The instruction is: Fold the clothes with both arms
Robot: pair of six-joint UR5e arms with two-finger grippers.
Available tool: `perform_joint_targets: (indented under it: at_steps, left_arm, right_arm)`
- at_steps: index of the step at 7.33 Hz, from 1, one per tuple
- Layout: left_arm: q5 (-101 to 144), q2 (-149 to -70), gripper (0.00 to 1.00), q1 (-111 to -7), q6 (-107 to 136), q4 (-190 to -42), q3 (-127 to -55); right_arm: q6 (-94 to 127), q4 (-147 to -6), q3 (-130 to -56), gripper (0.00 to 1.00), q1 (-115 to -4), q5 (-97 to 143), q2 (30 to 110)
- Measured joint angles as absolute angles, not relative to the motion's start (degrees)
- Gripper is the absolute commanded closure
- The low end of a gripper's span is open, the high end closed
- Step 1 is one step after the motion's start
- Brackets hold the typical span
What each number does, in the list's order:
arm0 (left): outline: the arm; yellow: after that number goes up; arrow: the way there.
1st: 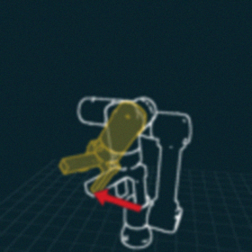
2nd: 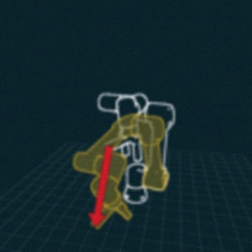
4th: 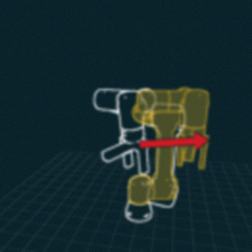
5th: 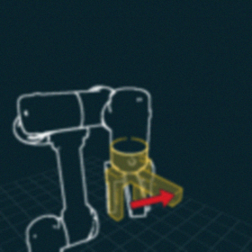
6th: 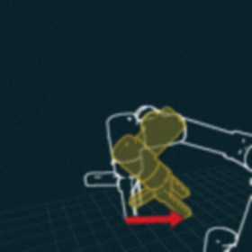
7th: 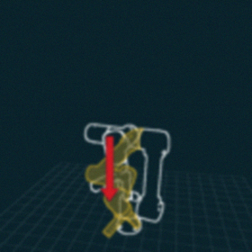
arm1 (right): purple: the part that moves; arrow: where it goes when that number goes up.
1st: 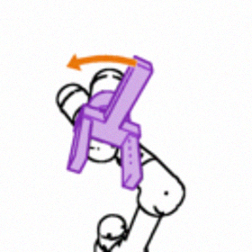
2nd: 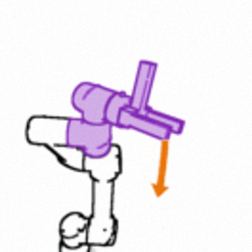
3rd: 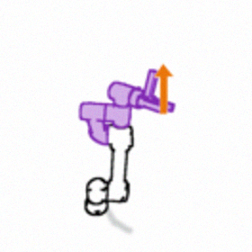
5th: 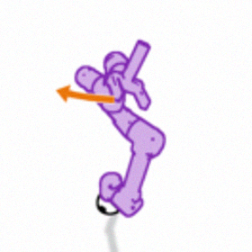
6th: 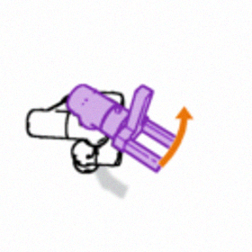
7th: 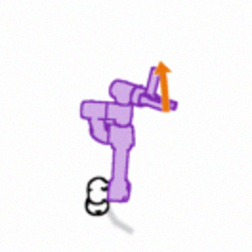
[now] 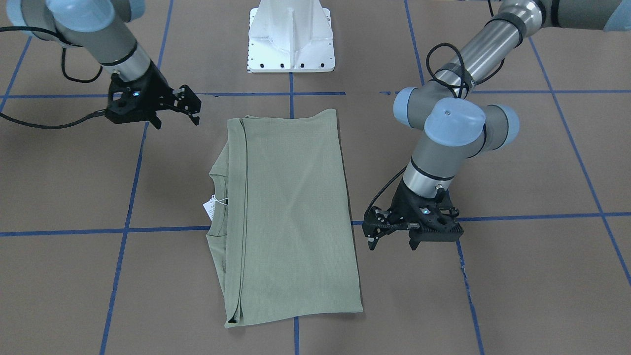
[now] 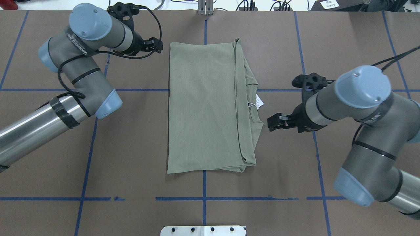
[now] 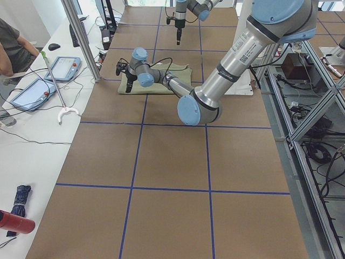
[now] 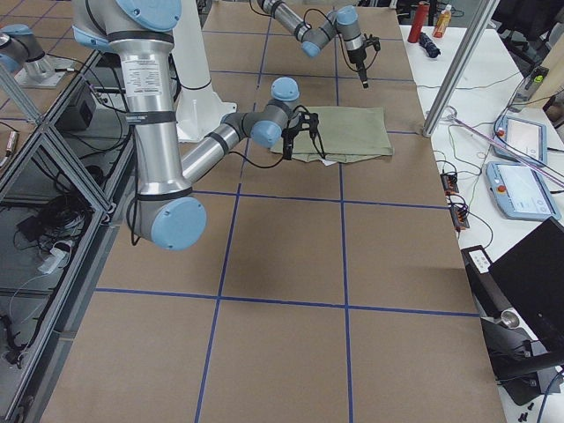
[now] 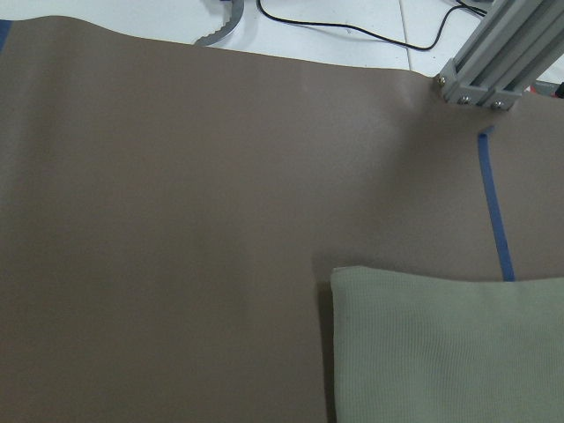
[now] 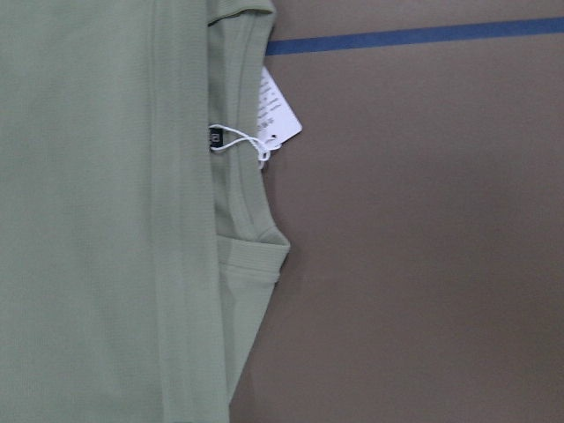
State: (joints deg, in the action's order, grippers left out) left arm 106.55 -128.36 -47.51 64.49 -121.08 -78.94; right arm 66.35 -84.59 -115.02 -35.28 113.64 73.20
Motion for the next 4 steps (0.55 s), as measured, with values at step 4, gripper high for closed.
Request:
perform_joint_targets:
  at_steps: [4]
  left_arm:
    - [110.4,-122.2,0.0,-46.9,60.5,-102.9,-99.2]
  right_arm:
    - [58.9,-92.7,-106.1,0.0,-27.4,104.7,61.5]
